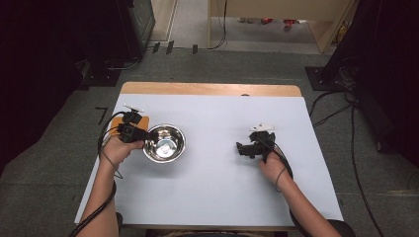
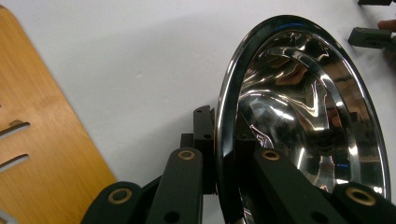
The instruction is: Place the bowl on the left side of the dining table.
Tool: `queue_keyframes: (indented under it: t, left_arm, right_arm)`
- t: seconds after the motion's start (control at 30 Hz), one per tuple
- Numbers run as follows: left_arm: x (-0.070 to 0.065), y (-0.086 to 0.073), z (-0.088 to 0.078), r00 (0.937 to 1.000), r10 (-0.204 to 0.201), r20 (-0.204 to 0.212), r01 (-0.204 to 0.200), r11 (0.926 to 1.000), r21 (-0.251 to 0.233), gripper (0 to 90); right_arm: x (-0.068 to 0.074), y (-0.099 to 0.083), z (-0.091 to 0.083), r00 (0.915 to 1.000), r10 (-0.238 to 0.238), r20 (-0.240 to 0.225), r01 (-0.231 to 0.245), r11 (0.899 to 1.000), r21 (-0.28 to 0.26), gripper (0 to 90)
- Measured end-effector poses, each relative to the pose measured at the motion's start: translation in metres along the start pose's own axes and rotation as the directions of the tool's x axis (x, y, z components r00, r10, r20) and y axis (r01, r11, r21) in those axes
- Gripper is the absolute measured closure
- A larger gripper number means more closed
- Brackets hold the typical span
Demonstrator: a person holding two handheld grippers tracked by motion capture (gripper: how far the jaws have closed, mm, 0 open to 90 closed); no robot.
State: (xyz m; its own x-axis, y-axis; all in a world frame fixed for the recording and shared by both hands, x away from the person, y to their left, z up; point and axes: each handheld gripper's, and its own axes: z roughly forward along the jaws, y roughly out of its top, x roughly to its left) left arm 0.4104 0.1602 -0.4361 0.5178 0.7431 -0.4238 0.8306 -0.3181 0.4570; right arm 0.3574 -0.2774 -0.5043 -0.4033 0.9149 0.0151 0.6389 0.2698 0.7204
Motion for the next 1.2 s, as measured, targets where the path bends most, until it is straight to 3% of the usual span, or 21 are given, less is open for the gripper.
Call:
queue_keyframes:
  t: [0.53,1.2]
  left_arm:
    - [0.016,-0.003,-0.01,0.9973,-0.073,-0.009,0.072,0.9965,-0.041,86.6]
    - [0.03,-0.001,-0.015,0.9935,-0.107,-0.04,0.103,0.9913,-0.082,86.6]
  right_arm:
    - [0.0,0.0,0.0,1.0,0.001,0.0,-0.001,1.0,0.001,4.1]
    - [0.0,0.0,0.0,1.0,0.002,0.0,-0.002,1.0,0.001,4.1]
